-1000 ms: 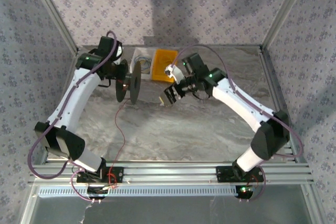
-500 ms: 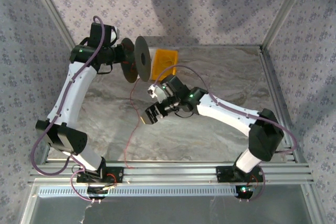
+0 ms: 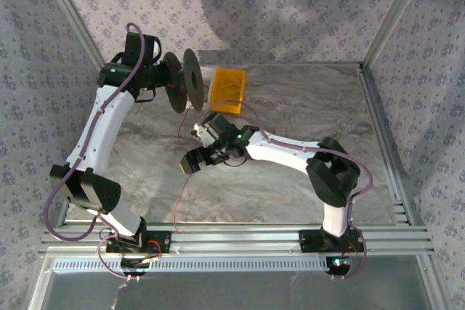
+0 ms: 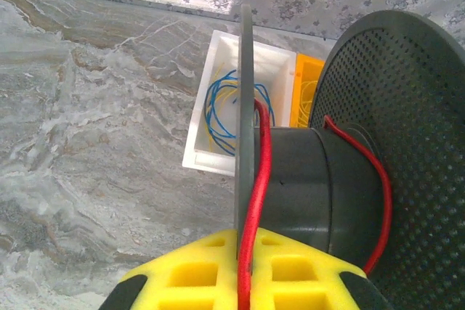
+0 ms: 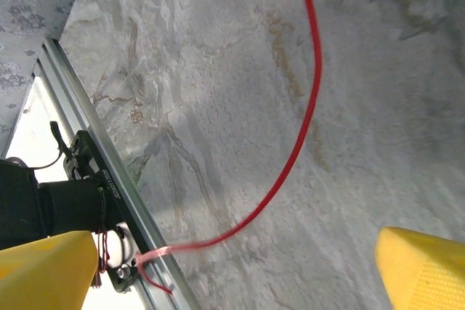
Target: Wrap the cables
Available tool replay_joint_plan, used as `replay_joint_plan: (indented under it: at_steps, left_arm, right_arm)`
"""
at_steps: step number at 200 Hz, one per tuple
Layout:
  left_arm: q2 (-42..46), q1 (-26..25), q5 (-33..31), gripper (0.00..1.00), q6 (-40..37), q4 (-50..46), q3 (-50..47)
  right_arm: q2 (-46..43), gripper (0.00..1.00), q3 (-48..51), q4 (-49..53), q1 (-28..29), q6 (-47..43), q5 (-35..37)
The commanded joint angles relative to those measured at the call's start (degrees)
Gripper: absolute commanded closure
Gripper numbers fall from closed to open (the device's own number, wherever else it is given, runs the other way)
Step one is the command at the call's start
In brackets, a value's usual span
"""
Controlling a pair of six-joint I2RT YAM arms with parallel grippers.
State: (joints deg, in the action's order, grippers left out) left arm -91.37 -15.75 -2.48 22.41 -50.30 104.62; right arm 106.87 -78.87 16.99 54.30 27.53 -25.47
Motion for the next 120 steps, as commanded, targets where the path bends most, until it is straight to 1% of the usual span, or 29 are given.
replay_joint_plan:
  at_steps: [1, 17, 33, 57, 75, 93, 104, 120]
  left_arm:
    - [0.11, 0.37, -0.71, 1.0, 1.49, 6.79, 1.38]
    - [0.14, 0.45, -0.81, 1.0, 1.4, 6.94, 1.38]
    - [0.23, 0.54, -0.9, 1.0, 1.4, 7.08, 1.21]
    - [0.32, 1.11, -1.08, 1.0, 1.4, 7.27, 0.94]
    - [0.23, 1.57, -1.12, 1.0, 1.42, 7.34, 0.51]
    - [0.29, 1.77, -1.0, 1.0, 1.4, 7.89, -0.6]
    - [0.19, 1.77, -0.89, 1.0, 1.33, 7.92, -1.05]
    - [0.14, 1.77, -1.1, 1.0, 0.8, 7.64, -1.95]
  right_arm:
    - [3.85, 0.01, -4.76, 0.39, 0.45, 3.39, -0.14]
    - [7.4, 0.05, -7.73, 1.83, 0.44, 3.41, -1.2]
    - [10.27, 0.18, -10.31, 4.03, 0.69, 2.27, -2.27]
    - [10.0, 0.49, -10.43, 6.43, 1.2, 0.08, -2.3]
    - [6.97, 0.67, -8.4, 7.32, 1.36, -1.5, -1.79]
    - [3.48, 0.89, -6.6, 8.69, 1.07, -3.01, -1.24]
    - [1.34, 0.99, -6.05, 9.85, 0.87, -3.91, -1.8]
    - [-2.14, 1.0, -6.14, 12.22, 0.79, -5.93, -1.88]
